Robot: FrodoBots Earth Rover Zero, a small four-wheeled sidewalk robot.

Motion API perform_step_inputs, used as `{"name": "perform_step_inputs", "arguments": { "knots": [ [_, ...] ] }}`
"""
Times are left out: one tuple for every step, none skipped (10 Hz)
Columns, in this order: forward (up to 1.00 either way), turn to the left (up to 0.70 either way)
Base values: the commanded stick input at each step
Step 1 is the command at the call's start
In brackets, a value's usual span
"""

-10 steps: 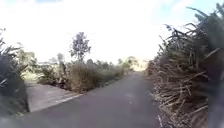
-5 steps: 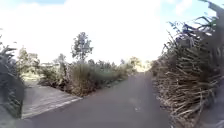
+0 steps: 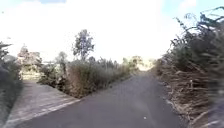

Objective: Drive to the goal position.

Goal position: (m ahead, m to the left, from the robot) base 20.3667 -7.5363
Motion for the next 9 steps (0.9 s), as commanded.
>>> {"name": "perform_step_inputs", "arguments": {
  "knots": [
    [0.70,-0.35],
    [0.70,-0.35],
    [0.70,-0.35],
    [0.70,-0.35],
    [0.70,-0.35],
    [0.70,-0.35],
    [0.70,-0.35],
    [0.70,-0.35],
    [0.70,-0.35]
  ]
}}
